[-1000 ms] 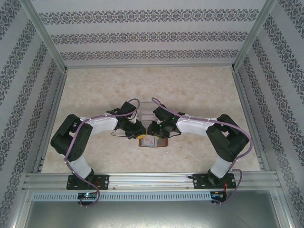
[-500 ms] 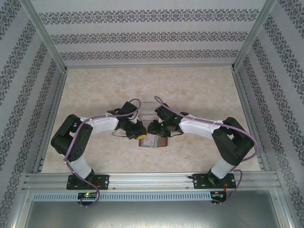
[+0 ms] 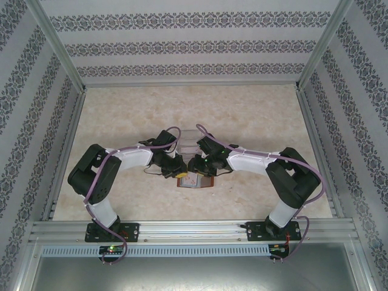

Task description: Take the credit cards out of the card holder

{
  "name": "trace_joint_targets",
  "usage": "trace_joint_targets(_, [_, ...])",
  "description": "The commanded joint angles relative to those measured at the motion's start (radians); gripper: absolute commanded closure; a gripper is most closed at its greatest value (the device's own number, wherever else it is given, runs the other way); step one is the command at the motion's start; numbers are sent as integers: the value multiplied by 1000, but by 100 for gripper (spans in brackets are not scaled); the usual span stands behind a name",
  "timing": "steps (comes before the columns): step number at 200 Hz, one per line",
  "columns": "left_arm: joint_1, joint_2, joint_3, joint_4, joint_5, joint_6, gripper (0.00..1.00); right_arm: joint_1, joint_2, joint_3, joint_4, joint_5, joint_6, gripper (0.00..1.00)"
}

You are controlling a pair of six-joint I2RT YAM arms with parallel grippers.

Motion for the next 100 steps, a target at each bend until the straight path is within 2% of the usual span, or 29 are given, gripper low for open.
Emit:
trace_joint_targets(1, [-8, 16, 7, -19, -9, 17, 89, -10, 12, -10, -8, -1, 10, 60])
trace_joint_targets(100, [-9, 20, 9, -56, -26, 36, 89, -15, 4, 10, -110, 90, -39, 60])
